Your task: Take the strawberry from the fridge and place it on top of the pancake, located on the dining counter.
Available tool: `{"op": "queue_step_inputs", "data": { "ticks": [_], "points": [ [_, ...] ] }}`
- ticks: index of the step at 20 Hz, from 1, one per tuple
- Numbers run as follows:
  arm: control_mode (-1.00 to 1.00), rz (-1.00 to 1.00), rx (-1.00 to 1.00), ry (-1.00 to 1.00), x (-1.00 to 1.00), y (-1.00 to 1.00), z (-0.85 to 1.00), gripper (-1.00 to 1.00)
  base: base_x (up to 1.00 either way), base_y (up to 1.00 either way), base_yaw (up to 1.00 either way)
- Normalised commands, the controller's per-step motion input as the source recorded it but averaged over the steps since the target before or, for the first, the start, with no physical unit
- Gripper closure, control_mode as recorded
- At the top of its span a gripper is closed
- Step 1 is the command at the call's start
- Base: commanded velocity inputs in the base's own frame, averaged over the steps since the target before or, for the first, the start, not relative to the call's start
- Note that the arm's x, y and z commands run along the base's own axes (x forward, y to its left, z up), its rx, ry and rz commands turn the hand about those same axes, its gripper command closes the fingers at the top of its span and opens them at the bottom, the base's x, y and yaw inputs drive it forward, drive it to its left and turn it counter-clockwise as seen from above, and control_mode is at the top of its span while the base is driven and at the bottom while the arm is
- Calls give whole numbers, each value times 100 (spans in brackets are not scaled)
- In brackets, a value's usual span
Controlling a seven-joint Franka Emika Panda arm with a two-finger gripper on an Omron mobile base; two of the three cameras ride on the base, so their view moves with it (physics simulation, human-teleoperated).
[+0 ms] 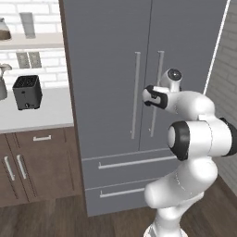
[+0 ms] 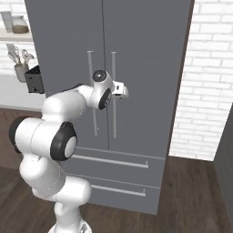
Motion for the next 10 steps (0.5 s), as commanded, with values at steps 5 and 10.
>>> {"op": "queue_step_inputs", "data": {
  "ticks": [5, 10],
  "points": [
    [-100, 0, 0, 0, 49, -16, -26, -100, 0, 0, 0],
    [-100, 0, 0, -3, 44, -8, -41, 100, 0, 0, 0]
  ]
}}
